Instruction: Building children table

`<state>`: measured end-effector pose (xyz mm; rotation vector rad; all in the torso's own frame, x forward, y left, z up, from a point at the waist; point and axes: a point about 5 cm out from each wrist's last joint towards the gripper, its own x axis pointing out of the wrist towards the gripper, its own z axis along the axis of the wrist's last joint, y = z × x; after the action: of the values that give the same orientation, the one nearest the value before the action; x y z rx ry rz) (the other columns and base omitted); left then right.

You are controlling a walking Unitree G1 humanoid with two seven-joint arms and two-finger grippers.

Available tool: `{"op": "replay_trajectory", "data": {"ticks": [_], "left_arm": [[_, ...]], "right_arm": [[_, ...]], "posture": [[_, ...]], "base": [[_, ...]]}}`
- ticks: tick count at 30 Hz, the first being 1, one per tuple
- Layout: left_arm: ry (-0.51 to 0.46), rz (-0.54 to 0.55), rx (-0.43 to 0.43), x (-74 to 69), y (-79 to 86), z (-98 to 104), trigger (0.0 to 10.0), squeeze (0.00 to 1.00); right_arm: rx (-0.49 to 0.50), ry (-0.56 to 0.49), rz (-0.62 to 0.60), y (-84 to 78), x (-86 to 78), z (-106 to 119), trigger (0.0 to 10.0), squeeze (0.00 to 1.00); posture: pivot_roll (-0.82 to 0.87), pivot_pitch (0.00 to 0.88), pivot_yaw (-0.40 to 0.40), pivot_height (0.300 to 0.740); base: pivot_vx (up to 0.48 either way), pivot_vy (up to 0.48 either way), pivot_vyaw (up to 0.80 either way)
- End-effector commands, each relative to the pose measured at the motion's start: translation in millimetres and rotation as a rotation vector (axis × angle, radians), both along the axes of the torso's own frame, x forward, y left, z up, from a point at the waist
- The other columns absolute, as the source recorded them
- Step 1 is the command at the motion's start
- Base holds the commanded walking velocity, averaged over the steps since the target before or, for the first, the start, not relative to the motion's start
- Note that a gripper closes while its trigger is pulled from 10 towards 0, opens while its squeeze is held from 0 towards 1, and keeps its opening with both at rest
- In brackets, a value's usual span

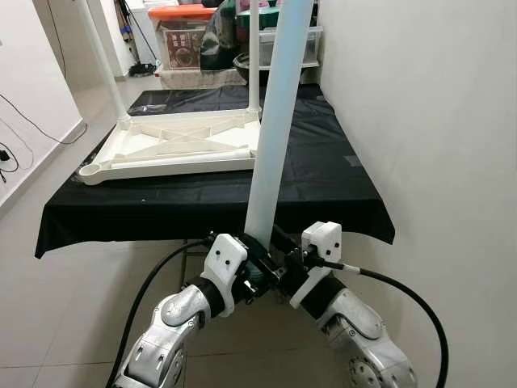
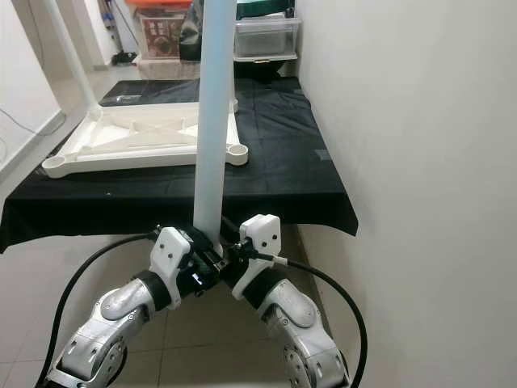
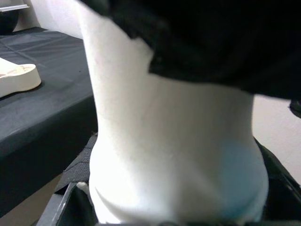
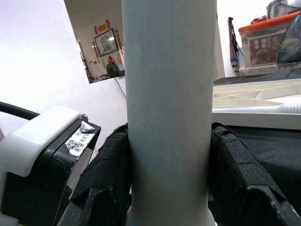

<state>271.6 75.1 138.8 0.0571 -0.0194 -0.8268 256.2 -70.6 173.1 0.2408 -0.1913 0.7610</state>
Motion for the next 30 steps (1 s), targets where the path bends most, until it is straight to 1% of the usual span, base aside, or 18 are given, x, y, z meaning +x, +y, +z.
{"op": "replay_trajectory", "data": {"ticks": [1,2,3,4,5,6,7,8,9,11,22,27,30], "left_arm": [[0.013,-0.052,0.039,-6.0,-6.2,-8.8,0.0,0.00],[0.013,-0.052,0.039,-6.0,-6.2,-8.8,0.0,0.00],[0.013,-0.052,0.050,-6.1,-5.6,-9.6,3.8,0.00],[0.013,-0.052,0.050,-6.1,-5.6,-9.6,3.8,0.00],[0.007,-0.055,0.066,-6.4,-4.6,-10.5,10.0,0.00],[0.007,-0.055,0.066,-6.4,-4.6,-10.5,10.0,0.00],[0.001,-0.058,0.083,-6.7,-3.1,-11.5,10.0,0.00],[0.001,-0.058,0.083,-6.7,-3.1,-11.5,10.0,0.00],[-0.004,-0.058,0.098,-6.7,-1.0,-12.3,10.0,0.00],[-0.007,-0.057,0.115,-6.6,2.9,-13.4,10.0,0.00],[-0.016,-0.059,0.162,-9.1,12.4,-17.1,10.0,0.00],[-0.024,-0.068,0.205,-8.6,22.4,-19.0,10.0,0.00],[-0.030,-0.071,0.216,-8.0,24.0,-18.7,10.0,0.00]], "right_arm": [[0.013,0.003,-0.018,2.2,3.7,3.7,10.0,0.00],[0.013,0.003,-0.018,2.2,3.7,3.7,10.0,0.00],[0.017,0.005,-0.025,1.1,4.8,4.1,10.0,0.70],[0.017,0.005,-0.025,1.1,4.8,4.1,10.0,0.70],[0.015,0.005,-0.032,0.3,6.1,4.4,10.0,1.00],[0.015,0.005,-0.032,0.3,6.1,4.4,10.0,1.00],[0.014,0.007,-0.033,-0.2,7.5,4.9,10.0,0.93],[0.014,0.007,-0.033,-0.2,7.5,4.9,10.0,0.93],[0.016,0.011,-0.036,-0.9,9.4,6.0,10.0,0.00],[0.025,0.014,-0.032,-1.7,11.7,8.5,10.0,0.00],[0.060,0.037,-0.020,-7.2,15.4,14.3,10.0,0.00],[0.081,0.050,0.013,-9.6,17.7,17.7,10.0,0.00],[0.085,0.053,0.031,-8.0,17.0,18.4,10.0,0.00]], "posture": [[0.02,0.056,-0.011,0.740],[0.02,0.056,-0.011,0.740],[0.02,0.056,-0.011,0.740],[0.02,0.056,-0.011,0.740],[0.02,0.056,-0.012,0.740],[0.02,0.056,-0.012,0.740],[0.02,0.058,-0.009,0.740],[0.02,0.058,-0.009,0.740],[0.02,0.056,-0.011,0.740],[0.03,0.058,-0.012,0.740],[0.03,0.063,-0.010,0.740],[0.03,0.064,-0.013,0.740],[0.03,0.064,-0.013,0.740]], "base": [[0.000,0.000,0.00],[0.000,0.000,0.00],[0.000,0.000,0.00],[0.000,0.000,0.00],[0.000,0.000,0.00],[0.000,0.000,0.00],[0.000,0.000,0.00],[0.000,0.000,0.00],[0.000,0.000,0.00],[0.000,0.000,0.00],[0.000,0.000,0.00],[0.000,0.000,0.00],[0.000,0.000,0.00]]}}
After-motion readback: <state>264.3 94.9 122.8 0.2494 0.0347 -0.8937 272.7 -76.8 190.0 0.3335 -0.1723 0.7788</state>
